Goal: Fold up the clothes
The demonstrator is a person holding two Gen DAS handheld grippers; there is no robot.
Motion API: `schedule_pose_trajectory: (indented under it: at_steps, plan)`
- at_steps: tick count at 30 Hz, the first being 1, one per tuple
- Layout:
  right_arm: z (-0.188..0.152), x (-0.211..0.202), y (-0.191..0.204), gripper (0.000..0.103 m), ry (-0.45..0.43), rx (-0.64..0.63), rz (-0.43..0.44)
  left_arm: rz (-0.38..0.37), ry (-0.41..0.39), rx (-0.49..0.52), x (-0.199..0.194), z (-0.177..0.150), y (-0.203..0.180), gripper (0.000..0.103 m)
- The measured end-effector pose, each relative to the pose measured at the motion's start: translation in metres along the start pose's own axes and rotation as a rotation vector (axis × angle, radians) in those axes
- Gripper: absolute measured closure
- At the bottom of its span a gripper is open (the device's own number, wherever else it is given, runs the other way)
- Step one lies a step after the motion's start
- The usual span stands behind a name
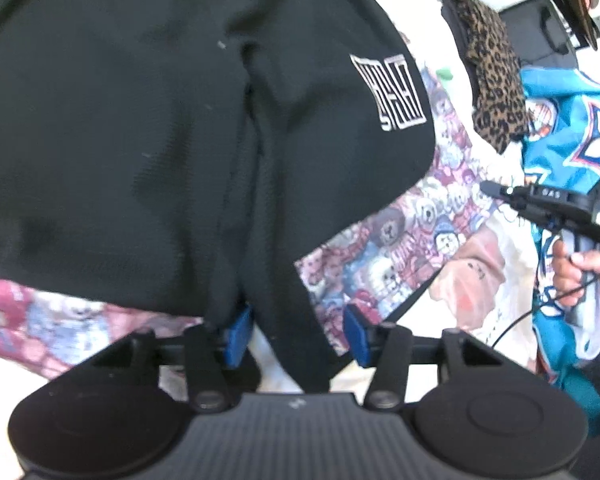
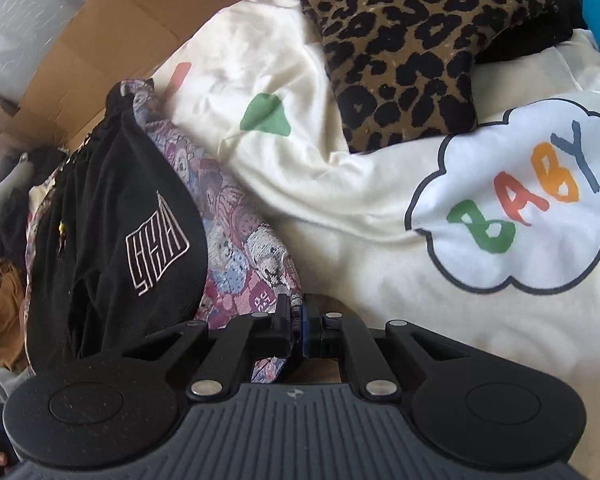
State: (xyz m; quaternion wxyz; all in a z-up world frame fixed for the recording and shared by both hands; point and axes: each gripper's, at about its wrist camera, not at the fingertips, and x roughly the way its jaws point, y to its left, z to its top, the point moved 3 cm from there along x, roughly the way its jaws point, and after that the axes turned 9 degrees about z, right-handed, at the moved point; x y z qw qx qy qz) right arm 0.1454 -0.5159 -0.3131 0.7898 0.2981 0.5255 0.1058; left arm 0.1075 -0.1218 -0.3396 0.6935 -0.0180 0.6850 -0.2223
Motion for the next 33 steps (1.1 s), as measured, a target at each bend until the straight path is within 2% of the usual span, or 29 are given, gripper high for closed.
schedule_pose_trajectory:
  at_steps: [4, 5, 6, 8, 10, 11, 13, 14, 21, 22, 24, 27, 29, 33]
  plan:
    - [-0.005, 0.006, -0.006, 0.1, 0.021, 0.01, -0.005, 0.016, 0.01, -0.006, 0.006, 0.001, -0.001, 0.052]
    - [-0.006, 0.008, -0.006, 0.1, 0.03, 0.013, -0.001, 0.014, 0.01, -0.014, 0.006, 0.001, 0.0, 0.059]
    - [-0.007, 0.01, -0.006, 0.1, 0.04, 0.015, 0.005, 0.015, 0.013, -0.015, 0.006, 0.001, 0.0, 0.076]
    - [-0.009, 0.01, -0.006, 0.098, 0.05, 0.015, 0.021, 0.011, 0.019, -0.023, 0.007, 0.001, 0.002, 0.094]
    - [-0.008, 0.008, -0.007, 0.095, 0.043, 0.022, 0.028, 0.004, 0.024, -0.032, 0.01, 0.0, 0.003, 0.099]
    - [-0.006, 0.007, -0.009, 0.093, 0.033, 0.036, 0.034, 0.007, 0.024, -0.028, 0.009, -0.001, 0.004, 0.099]
    - [-0.003, 0.003, -0.015, 0.077, 0.008, 0.076, 0.051, 0.015, 0.024, -0.02, 0.009, -0.003, 0.005, 0.1]
    - [-0.001, 0.003, -0.019, 0.073, -0.001, 0.097, 0.061, 0.018, 0.024, -0.015, 0.009, -0.004, 0.005, 0.1]
    - [-0.003, 0.02, -0.04, 0.07, 0.003, 0.253, 0.154, 0.028, 0.032, 0.002, 0.012, -0.002, 0.003, 0.1]
    - [-0.003, 0.022, -0.04, 0.076, 0.01, 0.256, 0.158, 0.031, 0.033, 0.01, 0.012, -0.002, 0.002, 0.1]
    - [-0.004, 0.026, -0.035, 0.1, 0.038, 0.231, 0.143, 0.037, 0.032, 0.025, 0.013, -0.002, -0.001, 0.1]
    - [-0.002, 0.02, -0.022, 0.101, 0.046, 0.143, 0.115, 0.037, 0.035, 0.034, 0.012, -0.002, -0.004, 0.1]
    - [0.005, 0.008, -0.014, 0.101, 0.015, 0.105, 0.095, 0.033, 0.035, 0.04, 0.008, -0.003, -0.002, 0.1]
    - [0.025, -0.024, 0.0, 0.102, -0.066, 0.038, 0.061, -0.03, 0.022, 0.058, 0.001, -0.003, -0.008, 0.1]
